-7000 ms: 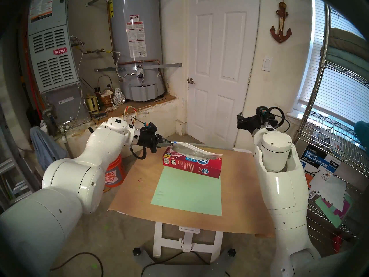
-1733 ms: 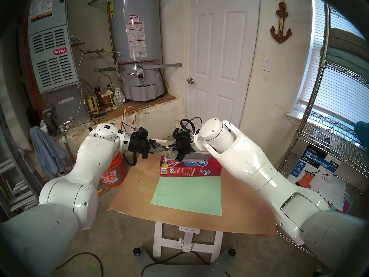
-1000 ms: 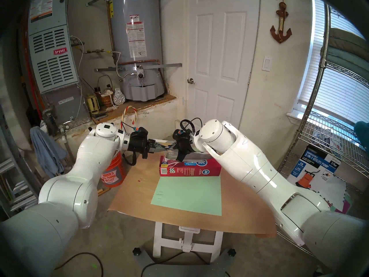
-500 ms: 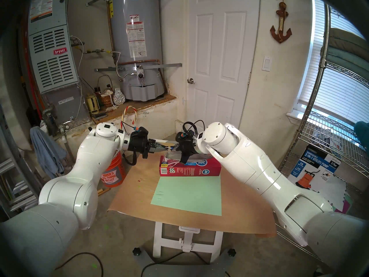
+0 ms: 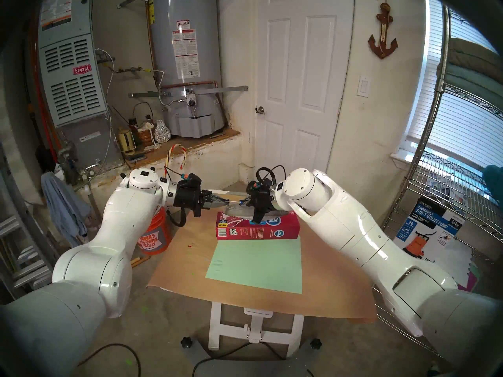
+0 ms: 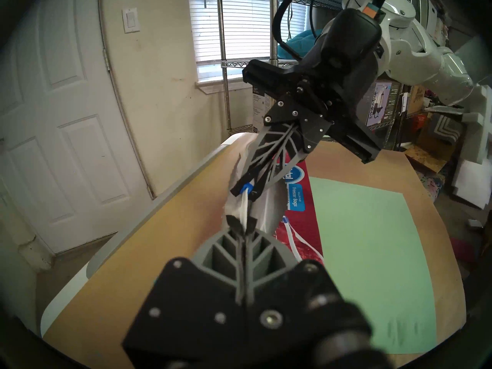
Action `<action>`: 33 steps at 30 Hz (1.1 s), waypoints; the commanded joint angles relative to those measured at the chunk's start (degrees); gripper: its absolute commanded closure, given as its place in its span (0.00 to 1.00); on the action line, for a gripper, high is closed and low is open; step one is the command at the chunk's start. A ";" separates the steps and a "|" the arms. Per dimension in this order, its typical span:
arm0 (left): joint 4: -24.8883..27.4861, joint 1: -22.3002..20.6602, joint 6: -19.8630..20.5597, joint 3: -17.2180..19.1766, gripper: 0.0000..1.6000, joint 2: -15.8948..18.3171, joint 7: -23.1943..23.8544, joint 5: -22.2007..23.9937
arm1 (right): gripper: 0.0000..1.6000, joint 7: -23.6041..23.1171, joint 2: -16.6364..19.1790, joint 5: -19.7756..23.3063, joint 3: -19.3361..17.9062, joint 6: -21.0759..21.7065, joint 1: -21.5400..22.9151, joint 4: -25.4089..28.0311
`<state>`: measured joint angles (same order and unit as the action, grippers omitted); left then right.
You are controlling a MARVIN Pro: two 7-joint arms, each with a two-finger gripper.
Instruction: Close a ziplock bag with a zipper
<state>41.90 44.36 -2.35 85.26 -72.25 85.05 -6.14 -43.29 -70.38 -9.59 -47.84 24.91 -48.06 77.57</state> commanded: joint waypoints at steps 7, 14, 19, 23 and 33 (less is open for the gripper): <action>1.56 -1.40 0.37 -0.50 1.00 2.14 -0.05 2.73 | 1.00 0.19 1.73 -0.63 -1.34 -0.90 1.34 -0.94; 0.35 -2.01 0.05 -0.71 1.00 2.39 -0.05 2.88 | 1.00 0.38 2.92 -0.69 -2.55 -1.76 1.54 -1.53; -0.54 -2.52 -0.32 -0.97 1.00 2.40 -0.05 3.06 | 1.00 0.14 3.37 -0.64 -3.08 -1.61 1.57 -1.30; -1.49 -3.12 -0.72 -1.16 1.00 2.49 -0.05 3.26 | 1.00 0.14 4.08 -0.71 -3.43 -1.73 1.12 -1.43; -4.41 -4.86 -1.73 -1.50 1.00 2.47 -0.05 3.02 | 1.00 -0.29 6.15 -0.64 -4.38 -2.11 0.37 -1.02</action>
<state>38.25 42.54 -3.71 83.59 -70.75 85.05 -3.68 -43.41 -66.43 -10.40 -50.83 22.78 -48.02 75.93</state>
